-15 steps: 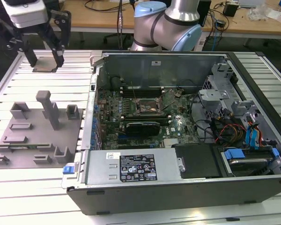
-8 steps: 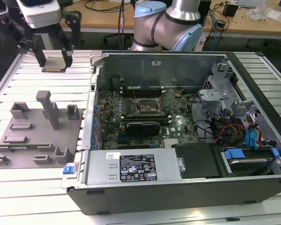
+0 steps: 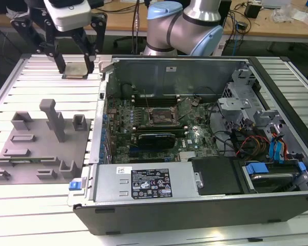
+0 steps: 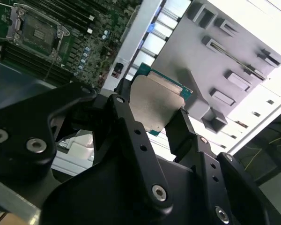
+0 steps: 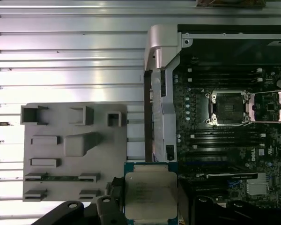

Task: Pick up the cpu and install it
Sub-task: 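Pick up the cpu and move it towards the insertion slot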

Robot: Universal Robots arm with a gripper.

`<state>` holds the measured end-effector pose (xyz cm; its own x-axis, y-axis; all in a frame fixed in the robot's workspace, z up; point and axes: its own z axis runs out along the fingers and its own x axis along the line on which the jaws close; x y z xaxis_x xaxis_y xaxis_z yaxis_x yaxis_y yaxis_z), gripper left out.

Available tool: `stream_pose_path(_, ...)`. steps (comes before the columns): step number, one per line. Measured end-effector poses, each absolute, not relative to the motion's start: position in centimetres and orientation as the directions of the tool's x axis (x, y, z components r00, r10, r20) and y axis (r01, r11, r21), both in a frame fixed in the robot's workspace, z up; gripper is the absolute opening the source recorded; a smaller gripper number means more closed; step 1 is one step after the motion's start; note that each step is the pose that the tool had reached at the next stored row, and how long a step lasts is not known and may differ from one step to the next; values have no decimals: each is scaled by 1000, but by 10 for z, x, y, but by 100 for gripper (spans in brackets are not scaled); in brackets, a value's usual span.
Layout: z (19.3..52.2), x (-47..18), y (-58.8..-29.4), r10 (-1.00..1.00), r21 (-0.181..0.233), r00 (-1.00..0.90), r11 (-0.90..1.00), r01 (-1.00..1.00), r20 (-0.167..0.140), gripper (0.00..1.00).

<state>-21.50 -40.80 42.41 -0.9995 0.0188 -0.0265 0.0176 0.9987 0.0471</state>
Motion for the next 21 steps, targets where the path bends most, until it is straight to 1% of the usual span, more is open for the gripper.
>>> stream_pose_path(21,424,-146,-408,19,47,-999,999,18,-27,54)
